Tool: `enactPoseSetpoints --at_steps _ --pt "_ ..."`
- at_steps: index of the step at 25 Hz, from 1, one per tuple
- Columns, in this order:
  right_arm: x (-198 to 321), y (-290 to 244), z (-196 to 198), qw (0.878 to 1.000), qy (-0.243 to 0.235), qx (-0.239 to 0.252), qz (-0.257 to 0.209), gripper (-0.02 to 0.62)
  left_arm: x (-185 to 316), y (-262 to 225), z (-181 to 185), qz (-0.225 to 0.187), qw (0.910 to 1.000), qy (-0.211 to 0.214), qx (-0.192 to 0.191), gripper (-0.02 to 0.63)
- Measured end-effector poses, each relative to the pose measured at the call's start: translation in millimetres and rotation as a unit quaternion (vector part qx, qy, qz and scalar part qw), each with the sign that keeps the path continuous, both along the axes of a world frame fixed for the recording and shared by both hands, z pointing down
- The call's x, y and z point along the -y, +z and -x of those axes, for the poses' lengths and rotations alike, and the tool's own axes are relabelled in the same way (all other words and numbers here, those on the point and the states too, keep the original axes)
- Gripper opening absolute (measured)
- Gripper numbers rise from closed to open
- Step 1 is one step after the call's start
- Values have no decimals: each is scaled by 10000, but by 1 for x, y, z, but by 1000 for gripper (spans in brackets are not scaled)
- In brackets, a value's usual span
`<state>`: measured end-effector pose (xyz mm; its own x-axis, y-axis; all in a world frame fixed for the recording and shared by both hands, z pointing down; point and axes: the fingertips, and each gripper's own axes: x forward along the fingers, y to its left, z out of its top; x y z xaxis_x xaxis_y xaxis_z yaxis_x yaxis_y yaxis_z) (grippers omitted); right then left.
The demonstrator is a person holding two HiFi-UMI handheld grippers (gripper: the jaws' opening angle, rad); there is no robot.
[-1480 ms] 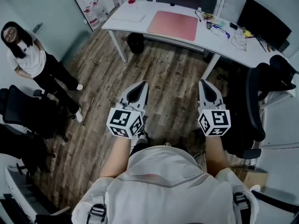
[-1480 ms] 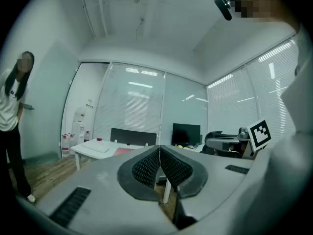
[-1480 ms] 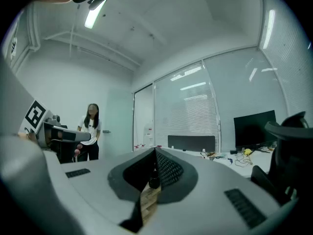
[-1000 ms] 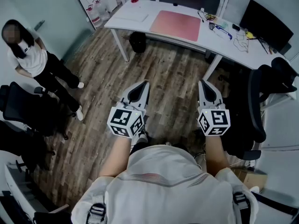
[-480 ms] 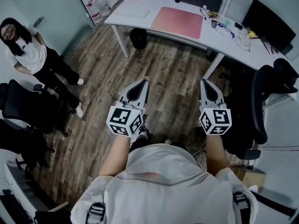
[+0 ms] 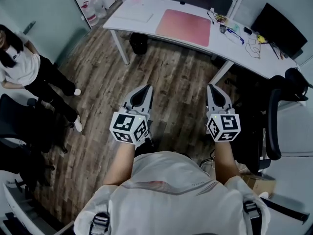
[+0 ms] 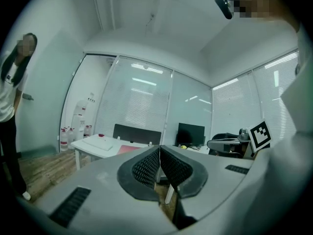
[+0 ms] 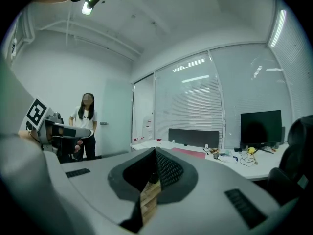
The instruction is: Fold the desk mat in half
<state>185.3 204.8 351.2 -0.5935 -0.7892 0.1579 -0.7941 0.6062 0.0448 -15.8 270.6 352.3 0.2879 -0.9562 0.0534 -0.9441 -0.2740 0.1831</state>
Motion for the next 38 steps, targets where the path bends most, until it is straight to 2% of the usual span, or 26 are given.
enactPoseSetpoints --at_steps 9,13,19,25,32,38 --pt "57 -6 76 9991 368 -186 -51 52 75 5 80 -37 9994 346 90 15" --pt "73 2 93 9986 464 -253 53 52 100 12 95 49 9987 494 58 14" --pt "118 10 94 9979 604 -188 163 52 142 14 104 107 9984 552 110 14" --pt "192 15 81 9984 533 -138 144 52 217 15 88 121 9983 554 157 14" --pt "308 13 18 9972 720 41 209 52 334 -1 30 71 9965 741 386 14" --pt "395 31 -36 9952 810 98 531 52 413 2 -15 189 9955 775 510 14"
